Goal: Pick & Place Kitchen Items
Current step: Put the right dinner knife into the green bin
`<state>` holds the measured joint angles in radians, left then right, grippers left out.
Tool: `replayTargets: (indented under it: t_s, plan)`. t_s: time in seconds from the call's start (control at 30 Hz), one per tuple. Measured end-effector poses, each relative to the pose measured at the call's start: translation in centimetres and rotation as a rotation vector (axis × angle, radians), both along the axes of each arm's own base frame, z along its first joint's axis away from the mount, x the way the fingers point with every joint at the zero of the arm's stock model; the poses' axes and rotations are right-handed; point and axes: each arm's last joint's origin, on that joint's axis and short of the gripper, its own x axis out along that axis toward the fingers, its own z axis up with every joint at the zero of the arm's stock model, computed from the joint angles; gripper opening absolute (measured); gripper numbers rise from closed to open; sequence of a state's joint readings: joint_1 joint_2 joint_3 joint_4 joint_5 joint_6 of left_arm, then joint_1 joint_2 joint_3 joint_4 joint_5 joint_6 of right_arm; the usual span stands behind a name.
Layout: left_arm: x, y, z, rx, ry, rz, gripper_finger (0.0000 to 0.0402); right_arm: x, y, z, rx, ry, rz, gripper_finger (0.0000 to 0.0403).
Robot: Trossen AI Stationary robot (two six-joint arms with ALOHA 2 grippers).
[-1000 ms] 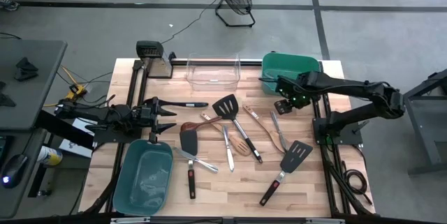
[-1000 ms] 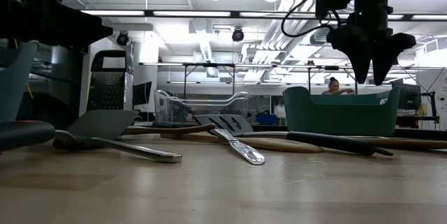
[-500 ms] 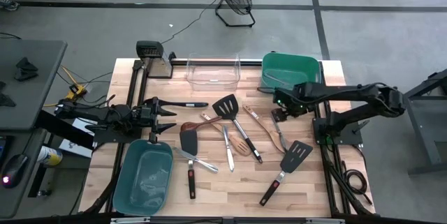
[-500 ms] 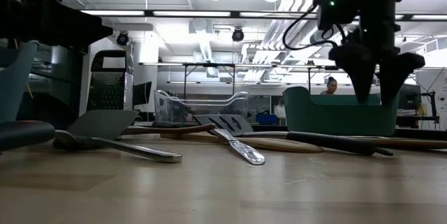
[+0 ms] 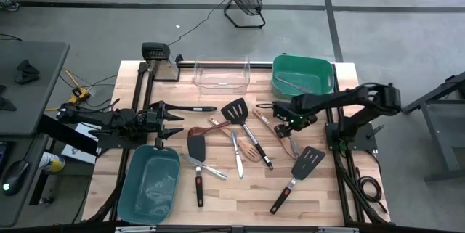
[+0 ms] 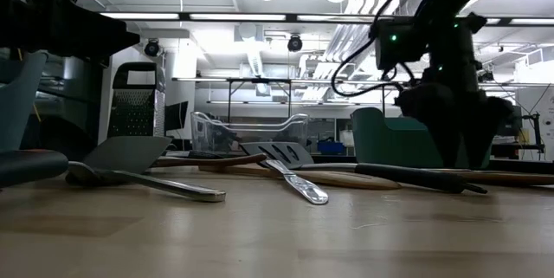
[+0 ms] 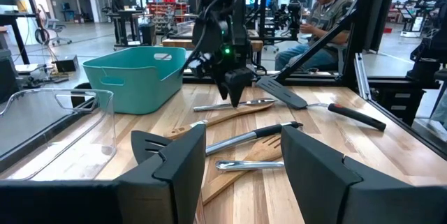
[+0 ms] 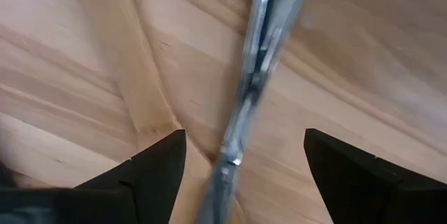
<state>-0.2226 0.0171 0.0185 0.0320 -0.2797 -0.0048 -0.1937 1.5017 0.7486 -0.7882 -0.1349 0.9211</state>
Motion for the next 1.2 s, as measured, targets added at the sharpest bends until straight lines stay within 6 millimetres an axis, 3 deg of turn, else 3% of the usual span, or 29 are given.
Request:
replayTargets:
  t_s: [0.37,0.83,1.2]
  plan:
    - [0.0,0.0,0.0,0.0,0.0,0.0,0.0184,0.2,-0.4,-1.1,-0.034,0.061,-0.083,0.0238]
    - [0.0,0.0,0.0,0.0,0.0,0.0,0.0184,0.2,-0.4,-1.2,-0.048,0.076,-0.106,0.0224]
    - [0.0,0.0,0.0,0.0,0.0,-0.001,0.0184,0.2,-0.4,-1.7,-0.048,0.096,-0.108,0.0143]
